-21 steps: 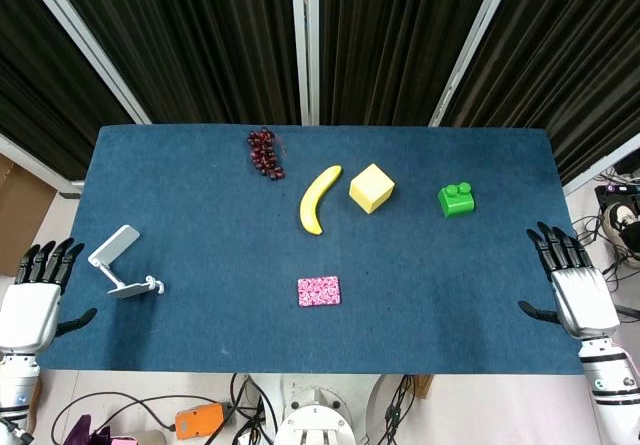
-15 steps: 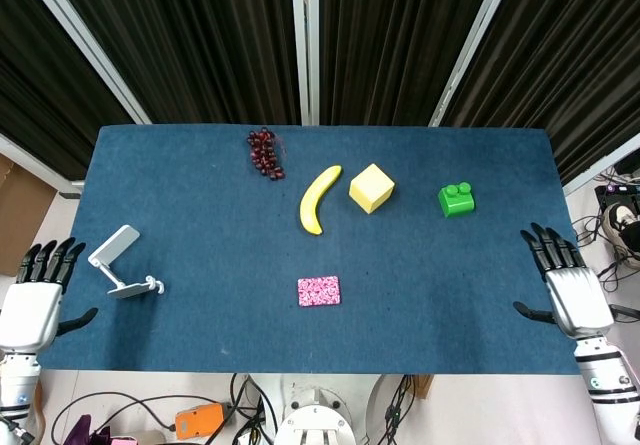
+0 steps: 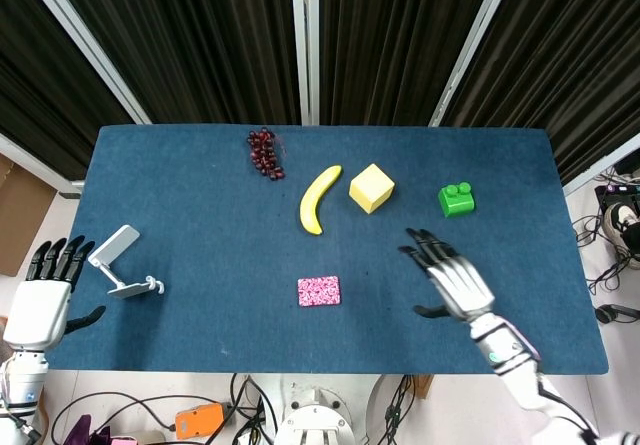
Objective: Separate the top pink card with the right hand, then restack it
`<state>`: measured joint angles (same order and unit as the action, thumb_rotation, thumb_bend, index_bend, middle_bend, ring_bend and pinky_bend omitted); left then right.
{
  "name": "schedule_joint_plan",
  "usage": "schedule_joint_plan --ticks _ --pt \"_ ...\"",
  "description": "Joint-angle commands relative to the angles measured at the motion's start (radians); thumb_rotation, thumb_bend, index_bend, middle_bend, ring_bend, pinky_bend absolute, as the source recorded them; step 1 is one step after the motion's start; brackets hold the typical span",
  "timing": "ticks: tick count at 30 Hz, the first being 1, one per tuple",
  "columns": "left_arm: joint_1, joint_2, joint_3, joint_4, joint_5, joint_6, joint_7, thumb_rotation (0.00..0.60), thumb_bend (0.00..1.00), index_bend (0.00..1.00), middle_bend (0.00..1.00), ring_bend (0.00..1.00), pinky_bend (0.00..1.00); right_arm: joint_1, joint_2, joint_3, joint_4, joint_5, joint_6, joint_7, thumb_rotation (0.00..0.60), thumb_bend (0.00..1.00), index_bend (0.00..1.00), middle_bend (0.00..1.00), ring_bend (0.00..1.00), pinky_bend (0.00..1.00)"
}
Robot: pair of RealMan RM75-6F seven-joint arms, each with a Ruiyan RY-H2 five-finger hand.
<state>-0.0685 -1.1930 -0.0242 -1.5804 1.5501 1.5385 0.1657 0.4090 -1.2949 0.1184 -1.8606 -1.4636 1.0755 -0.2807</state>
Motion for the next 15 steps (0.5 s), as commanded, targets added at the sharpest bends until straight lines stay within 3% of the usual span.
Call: schedule_joint_plan --ticks 1,7,15 --pt "0.0 -0.001 0.002 0.001 0.002 0.0 0.002 0.6 0.05 0.09 0.06 0.0 0.02 0.114 -0.168 0.058 -0.009 0.205 -0.105 -0.189 0.6 0.22 0.31 0.05 0.03 0.2" --pt "-0.003 -0.002 0.002 0.009 0.001 -0.007 -0.002 0.6 0.05 0.09 0.06 0.0 0.02 0.226 -0.344 0.088 0.047 0.473 -0.108 -0.399 0.6 0.24 0.32 0.05 0.0 0.18" --pt "-0.01 -0.001 0.002 0.022 0.001 -0.02 -0.014 0.6 0.05 0.09 0.06 0.0 0.02 0.331 -0.472 0.099 0.091 0.669 -0.047 -0.543 0.6 0.27 0.32 0.05 0.0 0.15"
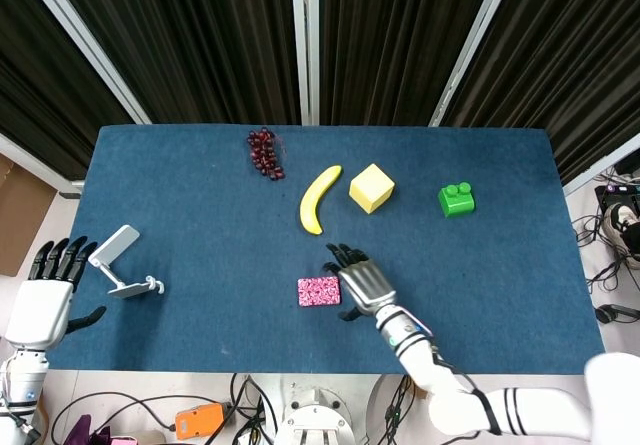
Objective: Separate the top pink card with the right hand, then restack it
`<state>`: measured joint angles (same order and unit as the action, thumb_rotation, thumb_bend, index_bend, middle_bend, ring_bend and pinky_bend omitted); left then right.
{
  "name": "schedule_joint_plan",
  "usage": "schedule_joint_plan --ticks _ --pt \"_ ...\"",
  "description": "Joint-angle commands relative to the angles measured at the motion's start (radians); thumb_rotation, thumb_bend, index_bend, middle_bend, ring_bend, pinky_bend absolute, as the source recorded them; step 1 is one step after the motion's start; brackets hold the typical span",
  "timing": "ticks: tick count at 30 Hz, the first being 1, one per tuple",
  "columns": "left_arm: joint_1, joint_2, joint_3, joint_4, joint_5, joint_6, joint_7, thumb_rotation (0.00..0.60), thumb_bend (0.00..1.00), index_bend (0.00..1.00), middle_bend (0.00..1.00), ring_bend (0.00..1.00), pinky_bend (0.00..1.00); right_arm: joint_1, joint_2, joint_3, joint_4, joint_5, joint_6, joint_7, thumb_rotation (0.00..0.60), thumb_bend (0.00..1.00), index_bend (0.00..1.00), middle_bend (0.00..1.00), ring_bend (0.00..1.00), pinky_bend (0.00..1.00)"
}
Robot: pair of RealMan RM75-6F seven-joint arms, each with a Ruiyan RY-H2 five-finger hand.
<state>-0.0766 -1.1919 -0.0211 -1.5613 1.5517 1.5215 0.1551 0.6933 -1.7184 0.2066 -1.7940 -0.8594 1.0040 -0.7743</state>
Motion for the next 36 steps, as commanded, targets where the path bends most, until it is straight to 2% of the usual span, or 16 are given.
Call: schedule_joint_plan --ticks 1,11,30,36 --pt "-0.003 -0.003 -0.001 0.006 -0.001 -0.005 -0.005 0.6 0.05 0.09 0.06 0.0 0.02 0.055 -0.058 0.012 0.029 0.081 0.03 -0.057 0.6 0.27 0.32 0.05 0.0 0.13" --pt "-0.007 -0.009 -0.001 0.027 -0.003 -0.011 -0.019 0.6 0.05 0.09 0.06 0.0 0.01 0.126 -0.107 0.016 0.077 0.197 0.061 -0.095 0.6 0.36 0.34 0.05 0.0 0.11" --pt "-0.014 -0.01 -0.003 0.037 -0.011 -0.02 -0.022 0.6 0.05 0.09 0.06 0.0 0.01 0.184 -0.109 0.0 0.112 0.265 0.061 -0.054 0.6 0.39 0.37 0.05 0.0 0.1" --pt "-0.014 -0.012 -0.002 0.041 -0.01 -0.02 -0.024 0.6 0.05 0.09 0.06 0.0 0.01 0.197 -0.113 -0.001 0.12 0.274 0.067 -0.042 0.6 0.41 0.46 0.08 0.0 0.08"
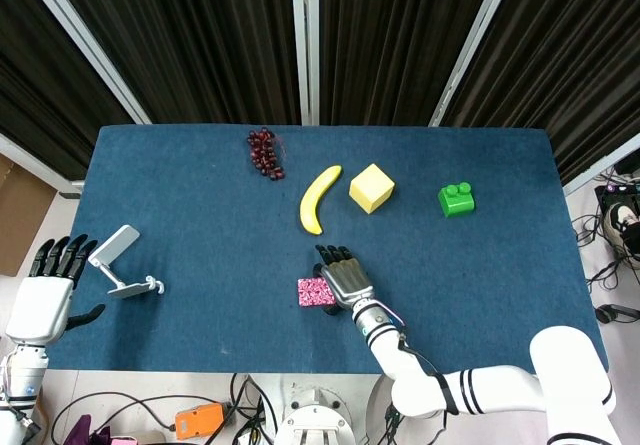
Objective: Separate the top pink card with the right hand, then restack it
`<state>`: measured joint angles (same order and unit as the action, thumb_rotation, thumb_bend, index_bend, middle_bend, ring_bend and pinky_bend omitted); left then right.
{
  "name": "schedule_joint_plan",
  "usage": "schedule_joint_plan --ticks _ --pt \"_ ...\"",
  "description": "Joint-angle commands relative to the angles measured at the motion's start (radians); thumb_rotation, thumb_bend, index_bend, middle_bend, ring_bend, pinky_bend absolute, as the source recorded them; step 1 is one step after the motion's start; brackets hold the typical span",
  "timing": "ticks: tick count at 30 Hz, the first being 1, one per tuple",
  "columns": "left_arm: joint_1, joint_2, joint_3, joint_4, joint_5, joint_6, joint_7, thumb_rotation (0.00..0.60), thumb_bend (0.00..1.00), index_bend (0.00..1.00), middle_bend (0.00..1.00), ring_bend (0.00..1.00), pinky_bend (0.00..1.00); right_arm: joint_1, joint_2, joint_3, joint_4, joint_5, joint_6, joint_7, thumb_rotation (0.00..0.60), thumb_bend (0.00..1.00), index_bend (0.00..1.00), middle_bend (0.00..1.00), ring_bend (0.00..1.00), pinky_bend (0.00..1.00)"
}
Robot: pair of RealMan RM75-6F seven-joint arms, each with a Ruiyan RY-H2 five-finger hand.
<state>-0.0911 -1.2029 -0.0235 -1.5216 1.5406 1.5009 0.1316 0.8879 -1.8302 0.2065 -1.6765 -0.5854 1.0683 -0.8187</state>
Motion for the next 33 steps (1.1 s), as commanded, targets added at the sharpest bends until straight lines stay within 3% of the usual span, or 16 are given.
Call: schedule_joint_plan --ticks 1,10,17,24,33 --pt "0.001 -0.001 0.001 0.003 0.0 0.001 -0.001 0.6 0.05 0.09 0.06 0.0 0.01 0.004 -0.002 -0.002 0.003 -0.001 0.004 0.005 0.6 0.42 0.47 0.09 0.0 0.08" --pt "0.004 -0.004 0.003 0.01 -0.003 0.003 -0.007 0.6 0.05 0.09 0.06 0.0 0.01 0.003 0.018 -0.005 -0.007 -0.024 -0.001 0.053 0.6 0.46 0.52 0.12 0.0 0.08" --pt "0.005 -0.001 0.005 0.007 0.001 0.006 -0.007 0.6 0.05 0.09 0.06 0.0 0.01 -0.031 0.1 -0.008 -0.039 -0.097 0.029 0.117 0.6 0.47 0.52 0.13 0.0 0.06" --pt "0.003 -0.005 0.006 0.003 0.001 0.002 -0.003 0.6 0.05 0.09 0.06 0.0 0.01 -0.056 0.17 -0.017 0.022 -0.091 0.019 0.148 0.6 0.47 0.52 0.13 0.0 0.01" --pt "0.0 -0.002 0.005 -0.013 0.001 -0.001 0.015 0.6 0.05 0.09 0.06 0.0 0.01 -0.048 0.158 -0.036 0.125 -0.086 -0.031 0.162 0.6 0.47 0.49 0.13 0.0 0.0"
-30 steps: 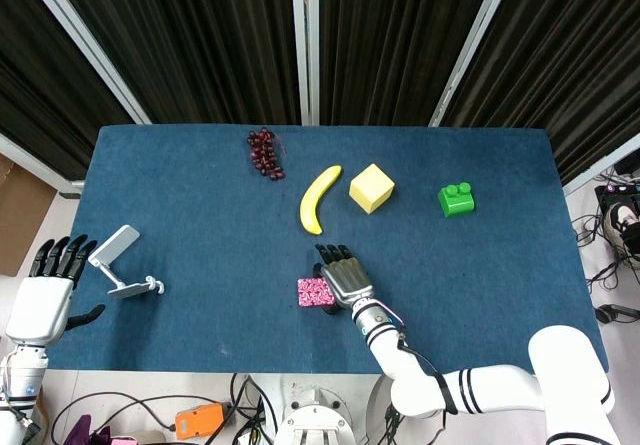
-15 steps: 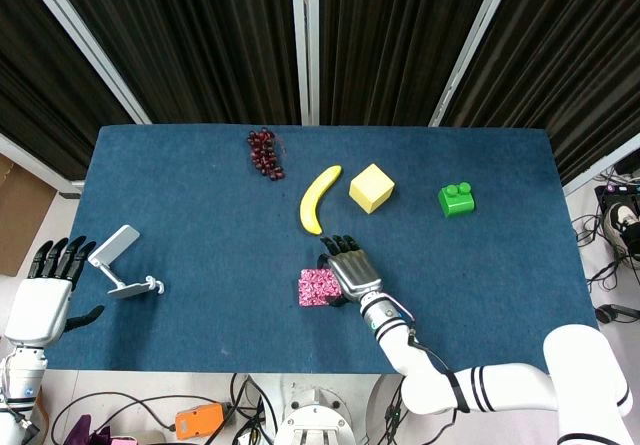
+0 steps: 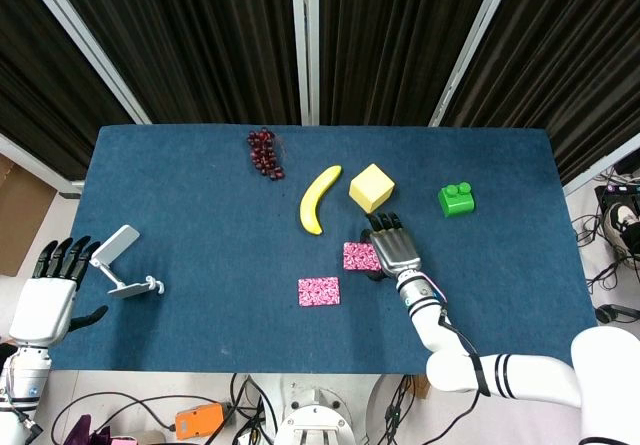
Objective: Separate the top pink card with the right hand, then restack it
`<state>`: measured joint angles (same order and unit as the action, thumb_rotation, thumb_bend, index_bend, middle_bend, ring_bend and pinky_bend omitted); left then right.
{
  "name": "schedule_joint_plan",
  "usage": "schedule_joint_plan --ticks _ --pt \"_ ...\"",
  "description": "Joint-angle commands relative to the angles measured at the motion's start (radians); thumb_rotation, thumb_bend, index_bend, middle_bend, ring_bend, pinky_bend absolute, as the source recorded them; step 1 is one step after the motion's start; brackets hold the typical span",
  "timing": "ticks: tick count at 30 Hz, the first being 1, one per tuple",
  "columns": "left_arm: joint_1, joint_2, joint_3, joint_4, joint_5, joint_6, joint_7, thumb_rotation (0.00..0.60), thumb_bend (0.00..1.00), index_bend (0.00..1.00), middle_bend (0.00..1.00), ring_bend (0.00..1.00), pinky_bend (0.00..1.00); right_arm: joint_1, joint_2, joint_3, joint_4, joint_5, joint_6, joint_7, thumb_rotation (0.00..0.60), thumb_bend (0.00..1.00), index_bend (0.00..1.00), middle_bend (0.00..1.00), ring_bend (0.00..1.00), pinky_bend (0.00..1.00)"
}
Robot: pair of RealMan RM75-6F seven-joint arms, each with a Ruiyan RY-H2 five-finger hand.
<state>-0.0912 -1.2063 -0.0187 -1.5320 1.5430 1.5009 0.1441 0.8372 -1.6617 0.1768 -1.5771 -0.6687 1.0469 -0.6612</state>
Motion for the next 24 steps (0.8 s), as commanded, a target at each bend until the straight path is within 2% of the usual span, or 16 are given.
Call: schedule_joint_plan --ticks 1,7,13,17,24 --pt "0.0 0.002 0.0 -0.004 -0.002 -0.001 0.003 0.6 0.05 0.09 0.06 0.0 0.01 0.003 -0.014 -0.007 0.034 -0.003 -0.013 0.008 0.6 0.47 0.49 0.13 0.0 0.0" --pt "-0.002 0.005 -0.001 -0.011 -0.003 -0.002 0.01 0.6 0.05 0.09 0.06 0.0 0.01 0.006 -0.018 -0.018 0.055 0.009 -0.042 0.008 0.6 0.47 0.4 0.13 0.0 0.0" --pt "-0.003 0.004 -0.002 -0.013 -0.002 -0.001 0.011 0.6 0.05 0.09 0.06 0.0 0.01 0.0 0.008 -0.037 0.016 0.0 -0.041 0.0 0.6 0.47 0.28 0.13 0.0 0.0" --pt "-0.003 0.004 -0.002 -0.012 0.002 0.001 0.012 0.6 0.05 0.09 0.06 0.0 0.01 -0.007 0.032 -0.048 -0.037 -0.023 -0.022 -0.003 0.6 0.47 0.26 0.13 0.0 0.0" --pt "0.0 0.001 0.001 -0.01 0.003 0.004 0.009 0.6 0.05 0.09 0.06 0.0 0.01 -0.013 0.056 -0.073 -0.189 -0.112 -0.021 0.015 0.6 0.47 0.26 0.13 0.0 0.0"
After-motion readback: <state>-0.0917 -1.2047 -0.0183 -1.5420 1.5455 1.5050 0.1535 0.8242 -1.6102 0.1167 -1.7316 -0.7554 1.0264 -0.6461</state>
